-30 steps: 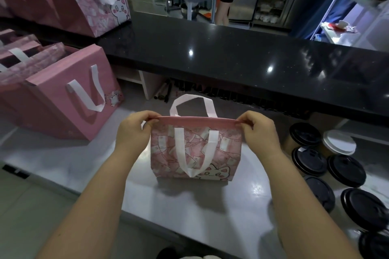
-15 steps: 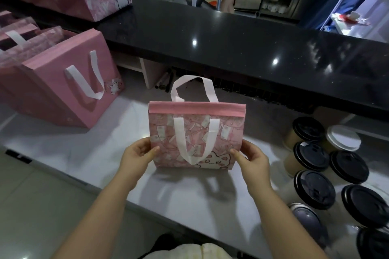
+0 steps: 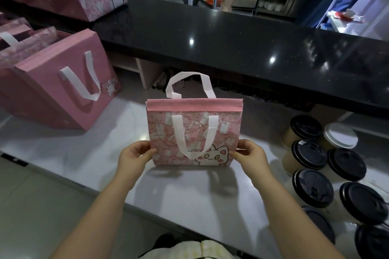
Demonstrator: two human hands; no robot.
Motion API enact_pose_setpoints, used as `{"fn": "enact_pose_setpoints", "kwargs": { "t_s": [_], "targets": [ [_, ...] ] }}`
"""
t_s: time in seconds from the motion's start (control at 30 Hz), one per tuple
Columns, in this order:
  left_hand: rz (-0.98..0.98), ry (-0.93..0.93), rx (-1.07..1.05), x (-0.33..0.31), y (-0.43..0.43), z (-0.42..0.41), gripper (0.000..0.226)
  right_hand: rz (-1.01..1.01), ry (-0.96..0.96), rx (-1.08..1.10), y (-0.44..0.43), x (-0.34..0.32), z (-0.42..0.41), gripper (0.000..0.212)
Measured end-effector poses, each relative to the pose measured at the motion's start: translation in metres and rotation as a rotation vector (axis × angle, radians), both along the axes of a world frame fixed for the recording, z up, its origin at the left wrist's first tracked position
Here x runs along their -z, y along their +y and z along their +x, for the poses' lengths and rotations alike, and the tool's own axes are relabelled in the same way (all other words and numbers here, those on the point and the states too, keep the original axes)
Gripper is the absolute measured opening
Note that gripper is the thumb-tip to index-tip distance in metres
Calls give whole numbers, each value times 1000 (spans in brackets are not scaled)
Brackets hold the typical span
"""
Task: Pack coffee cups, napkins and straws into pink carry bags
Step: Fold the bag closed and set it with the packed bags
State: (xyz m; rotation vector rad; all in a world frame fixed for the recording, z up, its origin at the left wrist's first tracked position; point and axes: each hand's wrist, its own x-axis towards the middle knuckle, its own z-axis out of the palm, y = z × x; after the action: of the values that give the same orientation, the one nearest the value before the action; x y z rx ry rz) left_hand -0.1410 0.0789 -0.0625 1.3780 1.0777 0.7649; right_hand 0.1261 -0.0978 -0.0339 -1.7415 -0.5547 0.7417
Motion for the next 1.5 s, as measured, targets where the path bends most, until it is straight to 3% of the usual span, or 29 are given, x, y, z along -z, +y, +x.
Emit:
{"fn": "enact_pose_setpoints", "kwargs": {
  "t_s": [0.23, 0.37, 0.7, 0.9, 1.1, 1.5],
  "targets": [
    [-7, 9, 24, 4, 4, 4, 31, 55, 169, 261, 7, 13, -17, 21],
    [39, 123, 50, 13, -3, -7, 31, -24, 137, 329, -1, 31, -27, 17],
    [11, -141, -187, -40, 5, 9, 23, 257, 242, 255, 38, -19, -31, 20],
    [162, -222, -394, -90, -1, -40, 20, 398, 295, 51, 82, -63, -55, 16],
    [367, -227, -680, -144, -1, -131, 21, 486, 344, -370, 148, -114, -124, 33],
    [476, -210, -1151, -192, -9, -401, 13, 561, 513, -856, 263, -161, -422, 33]
  ]
}}
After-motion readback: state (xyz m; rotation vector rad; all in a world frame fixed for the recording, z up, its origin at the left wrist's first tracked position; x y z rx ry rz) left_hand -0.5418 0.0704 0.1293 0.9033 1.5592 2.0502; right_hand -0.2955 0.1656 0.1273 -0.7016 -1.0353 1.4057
